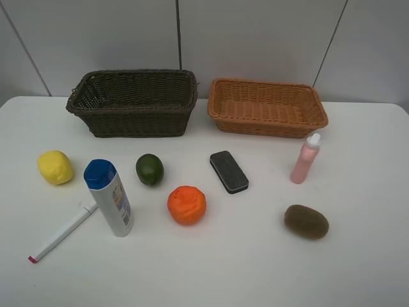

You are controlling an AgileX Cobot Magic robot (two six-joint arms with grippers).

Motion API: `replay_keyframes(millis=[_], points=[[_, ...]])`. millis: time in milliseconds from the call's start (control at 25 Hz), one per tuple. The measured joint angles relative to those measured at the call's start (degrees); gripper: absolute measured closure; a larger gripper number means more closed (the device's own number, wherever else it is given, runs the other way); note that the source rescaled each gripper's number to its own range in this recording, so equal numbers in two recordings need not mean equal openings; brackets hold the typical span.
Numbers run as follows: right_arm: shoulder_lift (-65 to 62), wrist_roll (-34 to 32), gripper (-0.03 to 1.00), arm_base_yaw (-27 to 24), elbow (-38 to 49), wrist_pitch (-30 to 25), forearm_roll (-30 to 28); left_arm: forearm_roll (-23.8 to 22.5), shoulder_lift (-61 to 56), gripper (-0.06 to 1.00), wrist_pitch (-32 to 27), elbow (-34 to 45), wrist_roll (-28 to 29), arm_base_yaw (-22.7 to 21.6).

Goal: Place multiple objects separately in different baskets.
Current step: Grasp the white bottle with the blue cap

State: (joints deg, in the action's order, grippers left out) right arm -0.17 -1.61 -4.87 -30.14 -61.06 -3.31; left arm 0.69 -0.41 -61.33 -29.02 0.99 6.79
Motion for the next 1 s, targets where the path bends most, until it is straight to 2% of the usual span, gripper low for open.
replay_keyframes(millis=[720, 840, 1000], points=[[0.00, 0.00, -0.01, 0.00, 0.00, 0.00, 0.00, 0.00, 0.60, -0.01, 0.12, -0.07, 0.26, 0.00], [0.00, 0.00, -0.01, 0.00, 0.00, 0.00, 0.00, 0.00, 6.78, -0.01, 0.91, -1.21, 0.81, 0.00], [0.00, 0.00, -0.01, 0.00, 0.00, 0.00, 0.00, 1.62, 21.79, -0.01, 2.17, -3.98, 0.43, 0.00]])
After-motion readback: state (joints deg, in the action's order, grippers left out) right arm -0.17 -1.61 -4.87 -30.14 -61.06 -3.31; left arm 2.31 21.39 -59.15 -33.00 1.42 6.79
